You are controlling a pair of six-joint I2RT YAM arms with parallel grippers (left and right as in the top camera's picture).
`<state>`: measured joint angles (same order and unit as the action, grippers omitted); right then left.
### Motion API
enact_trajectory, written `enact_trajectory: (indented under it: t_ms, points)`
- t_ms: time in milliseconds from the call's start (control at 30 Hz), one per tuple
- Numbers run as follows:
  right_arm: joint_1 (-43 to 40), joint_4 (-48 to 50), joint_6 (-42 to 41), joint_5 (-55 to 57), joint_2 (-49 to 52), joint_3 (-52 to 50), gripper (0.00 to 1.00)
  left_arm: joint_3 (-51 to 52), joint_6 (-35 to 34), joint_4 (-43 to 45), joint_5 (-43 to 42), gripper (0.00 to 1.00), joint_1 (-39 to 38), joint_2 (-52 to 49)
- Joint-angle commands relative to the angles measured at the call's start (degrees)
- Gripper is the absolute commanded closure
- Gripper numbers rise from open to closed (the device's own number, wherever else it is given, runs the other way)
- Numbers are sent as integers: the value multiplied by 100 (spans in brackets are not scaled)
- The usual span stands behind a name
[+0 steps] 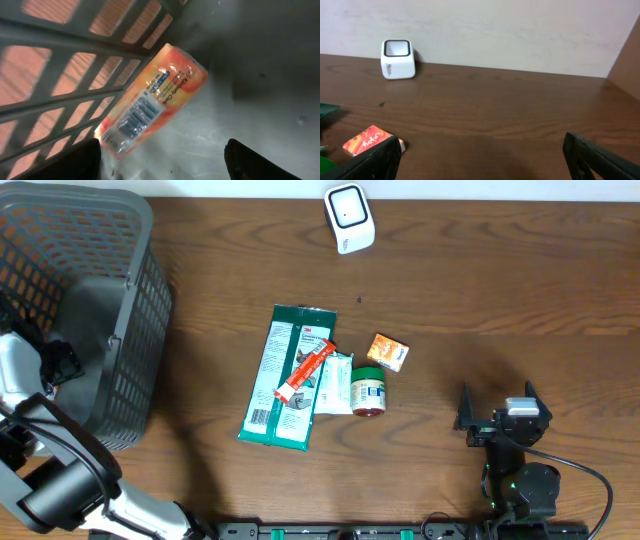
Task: Scan the item barcode
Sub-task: 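Reach the left gripper into the basket and grasp the small orange box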
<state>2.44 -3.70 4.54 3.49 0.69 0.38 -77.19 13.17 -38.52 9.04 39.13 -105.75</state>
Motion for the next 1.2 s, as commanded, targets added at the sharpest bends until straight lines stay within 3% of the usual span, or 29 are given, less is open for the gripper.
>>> enact_trajectory:
  t_ms: [0, 300, 567, 767, 867, 1067, 1167]
  points:
    - [-20, -20, -85, 55, -31, -7, 1, 26, 118, 50, -245, 21, 94, -179]
    - [-20, -17, -85, 55, -31, -7, 1, 26, 116, 304, -245, 17, 98, -221]
    - [-20, -17, -85, 55, -31, -7, 1, 26, 109, 190, -962, 39, 98, -221]
    - [-20, -20, -85, 55, -31, -7, 1, 26, -17, 151, -997, 45, 96, -221]
    - [-20, -17, -85, 55, -31, -7, 1, 26, -199, 129, -1001, 55, 98, -221]
    - [-20, -17, -85, 55, -31, -7, 1, 26, -662, 105, -1029, 58, 81, -221]
    - [-20, -17, -85, 55, -31, -7, 1, 26, -660, 116, -1425, 55, 66, -216]
